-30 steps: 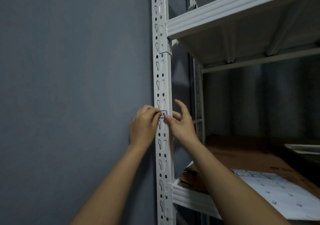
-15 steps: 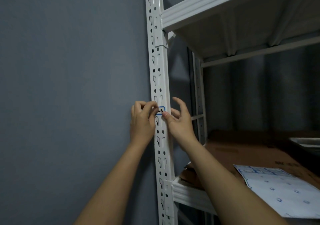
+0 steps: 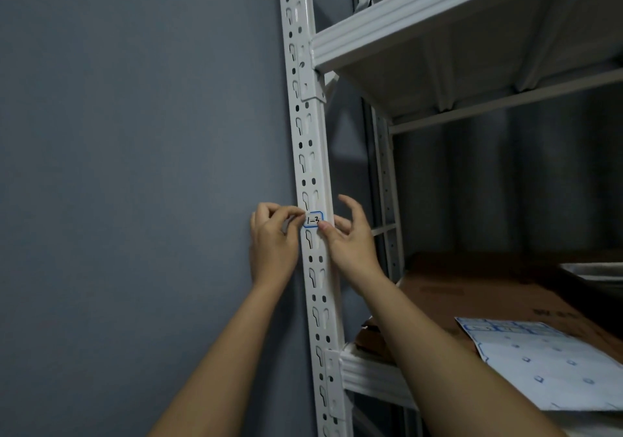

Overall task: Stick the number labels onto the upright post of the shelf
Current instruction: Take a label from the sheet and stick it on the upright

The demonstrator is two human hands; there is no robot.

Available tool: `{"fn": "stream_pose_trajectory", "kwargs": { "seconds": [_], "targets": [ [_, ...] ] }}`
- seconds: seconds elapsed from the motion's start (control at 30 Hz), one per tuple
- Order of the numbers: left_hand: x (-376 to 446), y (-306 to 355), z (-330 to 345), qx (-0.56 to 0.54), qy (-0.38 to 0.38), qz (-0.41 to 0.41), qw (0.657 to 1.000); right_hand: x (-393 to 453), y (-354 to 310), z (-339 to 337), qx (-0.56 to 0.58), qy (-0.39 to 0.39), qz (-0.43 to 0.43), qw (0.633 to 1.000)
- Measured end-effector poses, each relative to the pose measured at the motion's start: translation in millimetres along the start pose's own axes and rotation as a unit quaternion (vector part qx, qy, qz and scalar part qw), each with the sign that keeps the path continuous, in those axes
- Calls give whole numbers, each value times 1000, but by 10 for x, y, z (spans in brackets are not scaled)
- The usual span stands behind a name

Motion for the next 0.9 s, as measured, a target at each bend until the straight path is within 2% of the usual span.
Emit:
{"fn": "stream_pose_trajectory", "kwargs": {
  "seconds": [0.33, 0.53, 0.73, 0.9],
  "targets": [
    [-60, -71, 89, -10, -20, -10, 1000, -17, 7, 12, 14, 0, -10, 1000],
    [-92, -26, 199, 46, -60, 4, 997, -27, 3, 27, -6, 8, -21, 1000],
    [-108, -85, 43, -21, 23, -37, 999, -14, -11, 19, -4, -2, -28, 1000],
    [-97, -82, 38, -36, 17, -16, 999, 4, 33, 14, -7, -1, -23, 1000]
  ]
}}
Point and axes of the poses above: each hand's wrist, its own x-axis towards the middle knuckle, its own z-axis out of the palm, y = z × x, the point moved 7 cm from there along x, towards the middle knuckle, and after that the axes turned 4 degrees about z, right-handed, at the moved point
